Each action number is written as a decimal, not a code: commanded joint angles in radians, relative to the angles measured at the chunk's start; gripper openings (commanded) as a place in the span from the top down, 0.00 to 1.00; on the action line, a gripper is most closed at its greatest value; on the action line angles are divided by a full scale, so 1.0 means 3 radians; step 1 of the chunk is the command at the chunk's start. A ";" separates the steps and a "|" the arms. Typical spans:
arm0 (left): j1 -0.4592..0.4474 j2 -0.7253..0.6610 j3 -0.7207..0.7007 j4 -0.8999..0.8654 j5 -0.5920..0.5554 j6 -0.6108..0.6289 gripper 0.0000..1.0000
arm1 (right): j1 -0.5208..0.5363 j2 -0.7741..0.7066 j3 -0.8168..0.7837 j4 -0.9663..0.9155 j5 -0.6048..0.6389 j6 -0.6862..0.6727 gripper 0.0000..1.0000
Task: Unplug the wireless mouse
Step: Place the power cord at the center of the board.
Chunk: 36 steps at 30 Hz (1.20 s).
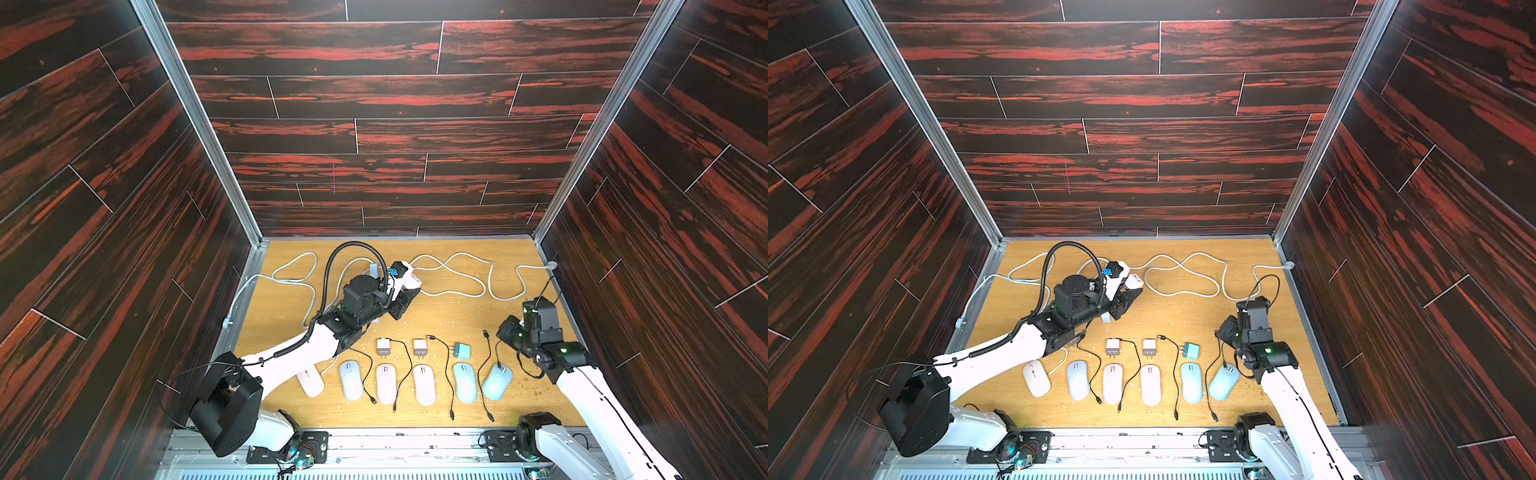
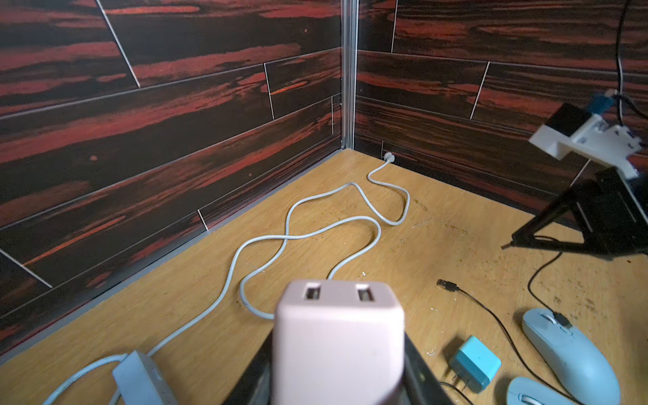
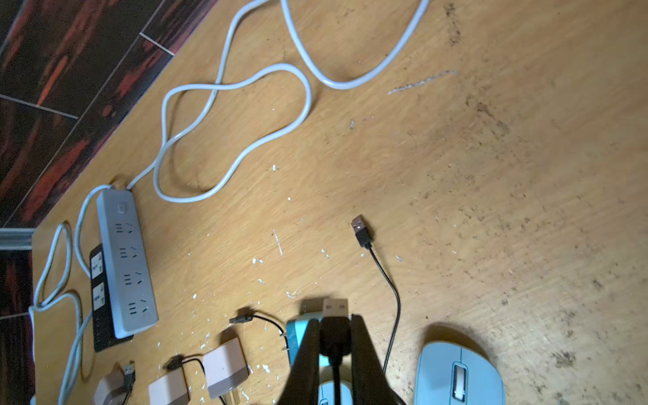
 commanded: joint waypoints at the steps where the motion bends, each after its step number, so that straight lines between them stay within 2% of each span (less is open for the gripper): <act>1: 0.0006 0.0032 0.0061 0.0249 -0.0161 -0.0229 1.00 | -0.0008 -0.0165 -0.0078 -0.0123 0.0259 0.0367 1.00; 9: 0.0001 0.0065 -0.0091 0.0487 -0.0300 -0.0538 1.00 | -0.0007 -0.0124 0.0006 -0.0798 0.0876 0.0721 1.00; 14: 0.0000 0.0008 -0.0162 0.0497 -0.0363 -0.0606 1.00 | -0.0008 -0.0083 0.0422 -0.1318 0.1235 0.0797 1.00; 23: 0.0001 -0.0080 -0.0268 0.0447 -0.0554 -0.0835 1.00 | -0.0009 0.0158 0.0975 -0.2018 0.1493 0.0884 1.00; 25: 0.0000 -0.0092 -0.0276 0.0406 -0.0532 -0.0859 1.00 | -0.0009 0.0227 0.0905 -0.2013 0.1465 0.0900 0.96; 31: 0.0003 -0.0192 -0.0413 0.0472 -0.0500 -0.0972 1.00 | -0.0037 0.0564 0.0600 -0.1699 0.1436 0.0854 0.94; 36: 0.0000 -0.0309 -0.0534 0.0470 -0.0520 -0.1014 1.00 | -0.0278 0.0954 0.0282 -0.1152 0.1316 0.0624 0.94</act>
